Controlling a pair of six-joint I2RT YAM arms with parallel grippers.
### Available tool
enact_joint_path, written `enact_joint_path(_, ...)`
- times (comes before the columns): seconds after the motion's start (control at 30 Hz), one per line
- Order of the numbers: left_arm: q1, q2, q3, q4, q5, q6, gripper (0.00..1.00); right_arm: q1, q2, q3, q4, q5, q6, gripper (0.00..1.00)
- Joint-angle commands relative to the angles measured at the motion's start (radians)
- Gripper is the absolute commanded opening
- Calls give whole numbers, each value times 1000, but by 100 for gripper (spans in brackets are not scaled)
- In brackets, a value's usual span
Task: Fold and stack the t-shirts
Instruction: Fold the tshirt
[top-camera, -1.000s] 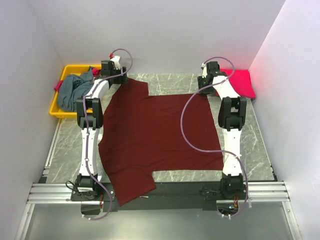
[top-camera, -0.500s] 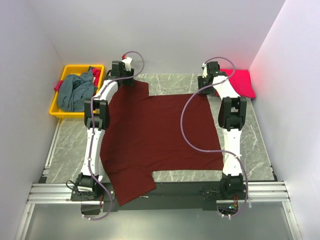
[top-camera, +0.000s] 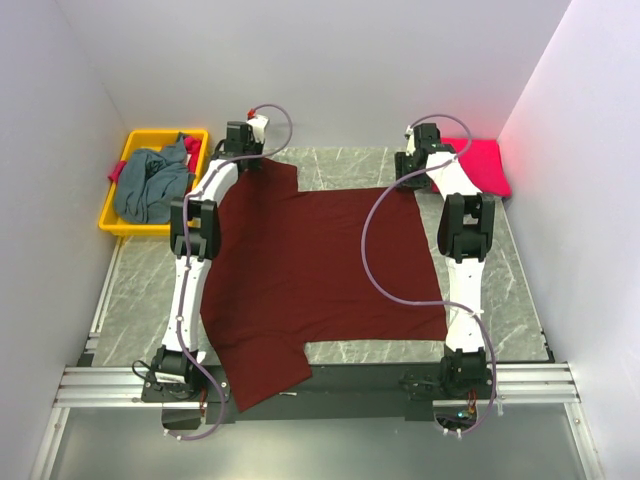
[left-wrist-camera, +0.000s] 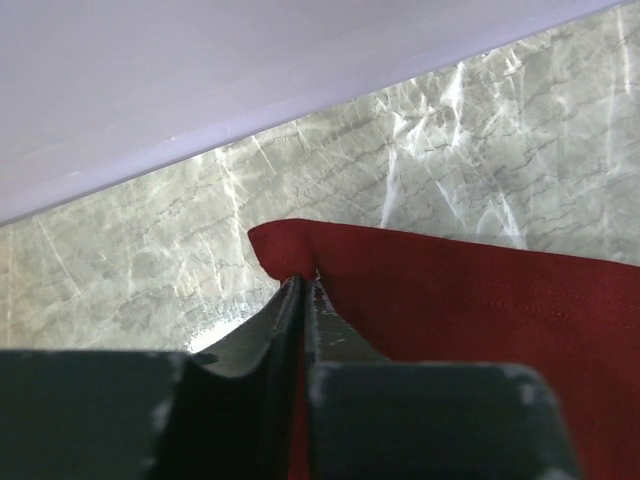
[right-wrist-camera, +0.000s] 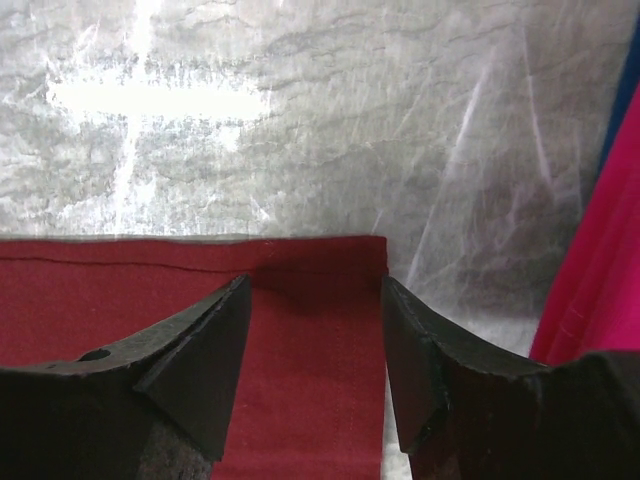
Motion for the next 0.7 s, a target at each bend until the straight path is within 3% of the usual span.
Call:
enact_joint_path(0.0,-7,9,35,15,-25,18,8,-10,-1,69,0,33,8,62)
enact_joint_path(0.1,-8,9,35,17,-29,22,1,-10,13,59,17,38,8,62)
enact_joint_path(0.53,-7,0,16,31,-38,31,0,-16,68,87,13,27,14,62)
enact_joint_path(0.67,-7,-8,1,37,-37,37,0,-21,80,95,2,15,14,55)
